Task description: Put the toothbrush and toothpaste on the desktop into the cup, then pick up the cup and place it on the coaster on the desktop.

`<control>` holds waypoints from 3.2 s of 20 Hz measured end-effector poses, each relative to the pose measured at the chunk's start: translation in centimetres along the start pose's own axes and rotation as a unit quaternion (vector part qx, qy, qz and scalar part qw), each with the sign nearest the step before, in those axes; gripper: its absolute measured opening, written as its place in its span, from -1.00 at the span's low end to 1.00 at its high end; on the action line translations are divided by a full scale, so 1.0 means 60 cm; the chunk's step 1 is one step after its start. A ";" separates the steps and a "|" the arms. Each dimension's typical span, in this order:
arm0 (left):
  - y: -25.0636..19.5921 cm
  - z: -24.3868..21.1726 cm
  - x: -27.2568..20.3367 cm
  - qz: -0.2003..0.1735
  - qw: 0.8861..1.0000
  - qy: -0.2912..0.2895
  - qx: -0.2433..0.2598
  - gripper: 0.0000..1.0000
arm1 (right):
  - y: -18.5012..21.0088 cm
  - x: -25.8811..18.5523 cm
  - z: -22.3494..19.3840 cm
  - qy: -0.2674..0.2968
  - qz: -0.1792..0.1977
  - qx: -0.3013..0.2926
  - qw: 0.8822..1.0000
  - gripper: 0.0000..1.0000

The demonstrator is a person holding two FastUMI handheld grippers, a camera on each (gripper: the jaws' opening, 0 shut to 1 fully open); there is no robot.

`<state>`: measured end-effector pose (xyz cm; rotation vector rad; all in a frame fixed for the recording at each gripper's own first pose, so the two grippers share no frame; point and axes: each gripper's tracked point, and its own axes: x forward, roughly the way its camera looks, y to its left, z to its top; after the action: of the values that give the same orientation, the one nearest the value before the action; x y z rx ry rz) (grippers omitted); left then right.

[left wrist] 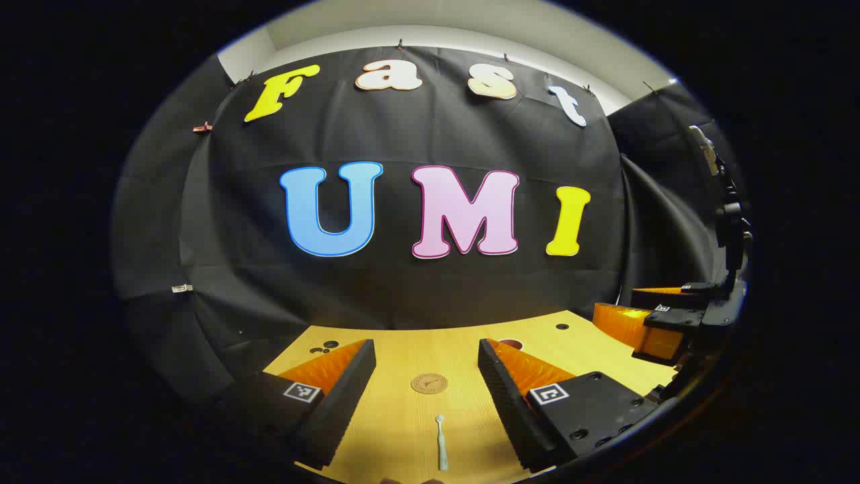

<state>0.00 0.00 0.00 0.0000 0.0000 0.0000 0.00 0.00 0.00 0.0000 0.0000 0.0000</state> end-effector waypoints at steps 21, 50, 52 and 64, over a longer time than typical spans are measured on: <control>0.000 -0.019 0.020 0.010 1.000 0.012 0.002 0.94 | -0.001 0.034 -0.047 0.045 0.004 0.014 0.999 0.94; 0.068 -0.175 0.052 0.117 0.986 0.119 -0.019 0.94 | 0.029 0.112 -0.364 0.343 0.077 0.000 0.936 0.96; 0.072 -0.185 0.054 0.122 0.984 0.129 -0.014 0.94 | 0.025 0.107 -0.392 0.372 0.073 0.011 0.925 0.96; 0.071 -0.215 0.068 0.137 0.976 0.168 -0.002 0.96 | 0.007 0.117 -0.516 0.472 0.052 -0.024 0.880 0.98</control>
<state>4.09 4.23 -12.90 -0.0045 0.3385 0.2762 7.04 0.43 -30.95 -0.0508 0.9834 0.1076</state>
